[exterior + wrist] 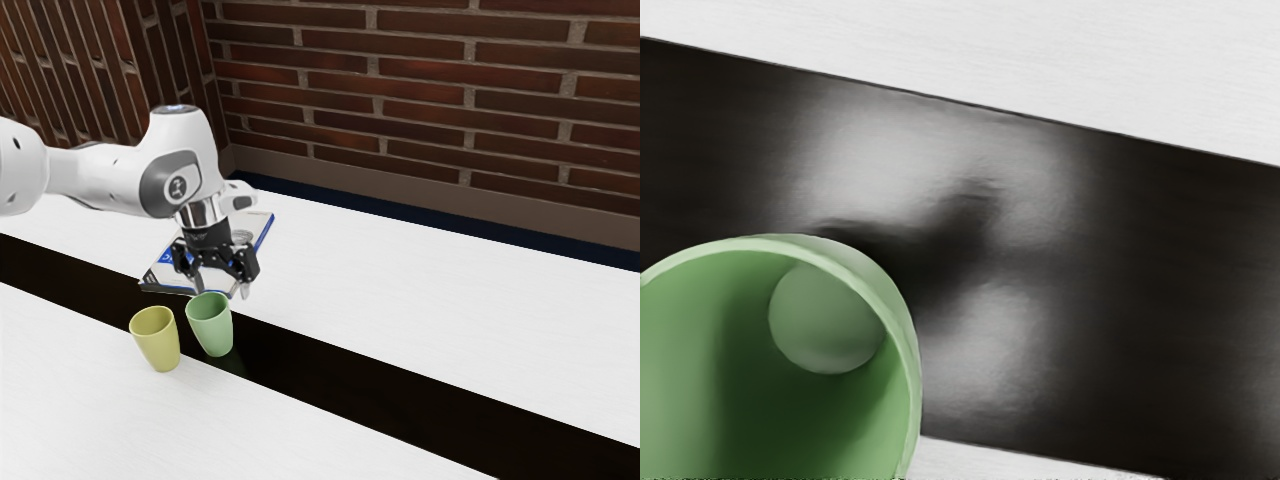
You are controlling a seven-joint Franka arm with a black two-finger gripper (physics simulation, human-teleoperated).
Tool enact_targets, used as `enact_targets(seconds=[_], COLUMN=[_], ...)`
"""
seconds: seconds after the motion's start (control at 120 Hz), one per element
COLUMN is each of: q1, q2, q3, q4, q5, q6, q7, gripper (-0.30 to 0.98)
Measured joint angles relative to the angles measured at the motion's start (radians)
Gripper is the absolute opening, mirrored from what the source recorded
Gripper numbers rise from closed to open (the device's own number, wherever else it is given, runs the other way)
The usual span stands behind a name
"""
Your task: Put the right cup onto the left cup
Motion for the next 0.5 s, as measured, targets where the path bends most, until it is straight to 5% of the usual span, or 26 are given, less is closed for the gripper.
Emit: enact_targets(seconds=[0.5], q1=[0.005], q2=[0.057], q3=[0.0], q4=[-0.002], q5=[-0.001], q6=[0.032], q7=[-0.022], gripper=[0.66])
